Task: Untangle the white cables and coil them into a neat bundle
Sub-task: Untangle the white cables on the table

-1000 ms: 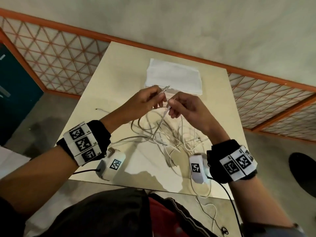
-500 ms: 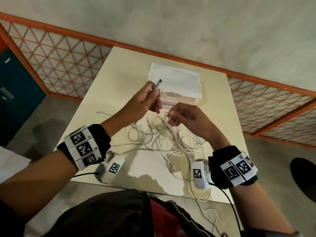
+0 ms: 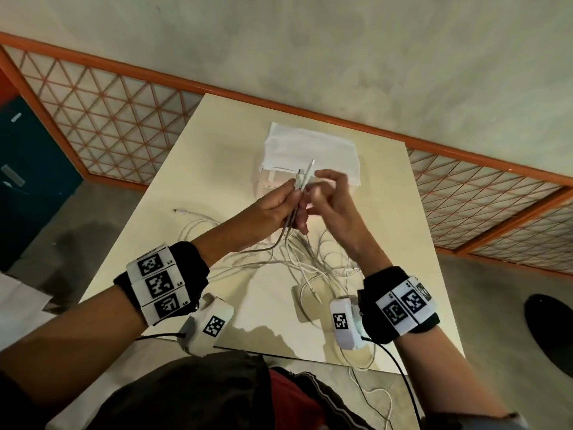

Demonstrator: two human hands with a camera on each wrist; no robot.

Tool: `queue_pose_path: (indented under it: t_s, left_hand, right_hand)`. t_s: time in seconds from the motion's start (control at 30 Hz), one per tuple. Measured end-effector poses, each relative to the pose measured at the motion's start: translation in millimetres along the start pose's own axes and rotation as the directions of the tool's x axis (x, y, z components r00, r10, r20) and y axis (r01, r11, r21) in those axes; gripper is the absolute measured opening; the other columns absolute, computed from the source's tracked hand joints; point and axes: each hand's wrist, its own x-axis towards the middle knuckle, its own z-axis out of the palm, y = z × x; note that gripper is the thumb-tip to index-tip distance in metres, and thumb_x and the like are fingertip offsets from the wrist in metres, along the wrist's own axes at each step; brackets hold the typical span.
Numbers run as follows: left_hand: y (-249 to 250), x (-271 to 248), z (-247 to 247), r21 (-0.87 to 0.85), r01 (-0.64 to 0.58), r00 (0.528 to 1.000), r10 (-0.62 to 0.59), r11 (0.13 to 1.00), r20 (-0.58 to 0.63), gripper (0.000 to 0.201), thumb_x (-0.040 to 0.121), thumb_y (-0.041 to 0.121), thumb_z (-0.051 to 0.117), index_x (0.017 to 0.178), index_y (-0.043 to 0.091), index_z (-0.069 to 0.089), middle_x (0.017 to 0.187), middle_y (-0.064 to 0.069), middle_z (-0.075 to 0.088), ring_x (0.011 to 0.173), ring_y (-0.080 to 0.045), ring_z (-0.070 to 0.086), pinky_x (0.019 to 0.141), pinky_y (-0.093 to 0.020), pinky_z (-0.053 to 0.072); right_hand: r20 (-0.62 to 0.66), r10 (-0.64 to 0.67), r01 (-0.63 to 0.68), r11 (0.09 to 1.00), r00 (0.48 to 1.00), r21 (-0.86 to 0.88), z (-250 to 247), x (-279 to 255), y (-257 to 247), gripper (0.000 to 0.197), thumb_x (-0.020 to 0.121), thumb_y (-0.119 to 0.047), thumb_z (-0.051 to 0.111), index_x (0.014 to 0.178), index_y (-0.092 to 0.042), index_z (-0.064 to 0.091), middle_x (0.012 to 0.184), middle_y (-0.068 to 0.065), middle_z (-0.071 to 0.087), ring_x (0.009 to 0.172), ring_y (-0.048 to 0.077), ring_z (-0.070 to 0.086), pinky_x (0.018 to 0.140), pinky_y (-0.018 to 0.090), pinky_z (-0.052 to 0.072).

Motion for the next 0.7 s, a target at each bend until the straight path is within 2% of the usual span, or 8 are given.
queue_pose_path:
  t_s: [0.03,0.1,0.2,0.3,0.47,0.53,0.6,0.7]
  left_hand:
    - [2.8,-0.2,-0.8,-0.034,-0.020,1.000,0.020,0.999,-0.006,0.021,0.102,0.020,0.025,0.100,0.010,0.044,0.070,-0.005,0.049,0.067,-0.015,0.054,0.072,-0.024,0.049]
    - [8.7,0.0,-3.2,-0.048,-0.043,0.999,0.043,0.998,-0.005,0.022,0.102,0.024,0.025,0.096,0.011,0.041,0.067,-0.003,0.048,0.064,-0.017,0.051,0.066,-0.026,0.046]
    - [16.8,2.0,-5.9,-0.095,-0.091,0.996,0.090,0.991,-0.015,0.026,0.102,0.025,0.023,0.088,0.011,0.040,0.058,0.006,0.042,0.050,-0.010,0.039,0.052,-0.021,0.039]
    - [26.5,4.8,-13.0,-0.144,-0.161,0.986,0.152,0.976,-0.076,0.026,0.098,0.029,0.026,0.081,0.015,0.041,0.053,0.012,0.033,0.044,-0.003,0.024,0.044,-0.020,0.022]
    - [37.4,1.3,-38.9,-0.186,-0.195,0.966,0.156,0.963,-0.204,0.025,0.095,0.033,0.033,0.075,0.018,0.038,0.048,0.013,0.031,0.040,-0.002,0.021,0.040,-0.020,0.015]
    - [30.0,-2.8,-41.0,-0.007,-0.140,0.958,0.134,0.990,-0.253,0.026,0.090,0.033,0.052,0.070,0.022,0.041,0.049,0.011,0.029,0.040,-0.005,0.022,0.039,-0.018,0.019]
    - [11.3,-2.8,-42.3,0.344,-0.023,0.970,0.105,0.939,-0.221,0.030,0.077,0.035,0.073,0.070,0.023,0.047,0.053,0.010,0.032,0.044,-0.005,0.026,0.043,-0.015,0.026]
    - [-17.5,-3.6,-41.4,0.533,0.131,0.991,-0.092,0.836,-0.100,0.048,0.058,0.046,0.084,0.093,0.023,0.061,0.072,0.003,0.063,0.060,0.000,0.047,0.065,-0.013,0.042]
  right_hand:
    - [0.131,0.061,-0.064,0.998,0.989,0.020,1.0,-3.8,2.8,0.061,0.085,-0.035,0.063,0.127,-0.005,0.031,0.100,0.007,0.063,0.080,0.012,0.067,0.077,0.028,0.055]
    - [0.355,0.178,-0.176,0.984,0.918,-0.040,6.5,-10.6,7.0,0.058,0.083,-0.021,0.068,0.132,-0.006,0.039,0.114,0.010,0.065,0.105,0.013,0.065,0.091,0.025,0.051]
    - [0.499,0.234,-0.169,0.970,0.834,-0.173,18.1,-13.5,21.0,0.027,0.088,-0.012,0.064,0.114,-0.007,0.059,0.095,0.009,0.070,0.097,0.017,0.067,0.096,0.029,0.049]
    - [0.488,0.268,-0.096,0.933,0.831,-0.347,15.4,-13.5,47.2,0.013,0.096,-0.015,0.052,0.093,-0.009,0.063,0.077,0.004,0.067,0.081,0.012,0.063,0.088,0.026,0.047]
    - [0.367,0.503,-0.118,0.698,0.782,-0.706,-19.5,-28.6,97.2,0.030,0.102,-0.024,0.035,0.091,-0.019,0.063,0.094,-0.002,0.067,0.099,0.019,0.060,0.092,0.030,0.041]
    - [0.303,0.502,-0.144,0.671,0.810,-0.727,-24.6,-30.8,97.6,0.030,0.102,-0.024,0.035,0.093,-0.017,0.063,0.090,-0.009,0.062,0.095,0.016,0.058,0.090,0.028,0.037]
    - [0.247,0.457,-0.130,0.649,0.855,-0.749,-25.5,-28.1,89.2,0.028,0.101,-0.028,0.039,0.094,-0.017,0.064,0.079,-0.019,0.055,0.081,0.004,0.052,0.093,0.035,0.034]
    - [0.234,0.342,-0.074,0.689,0.910,-0.721,-30.6,-18.8,70.0,0.023,0.099,-0.029,0.045,0.092,-0.019,0.065,0.075,-0.021,0.059,0.078,-0.005,0.053,0.095,0.042,0.035]
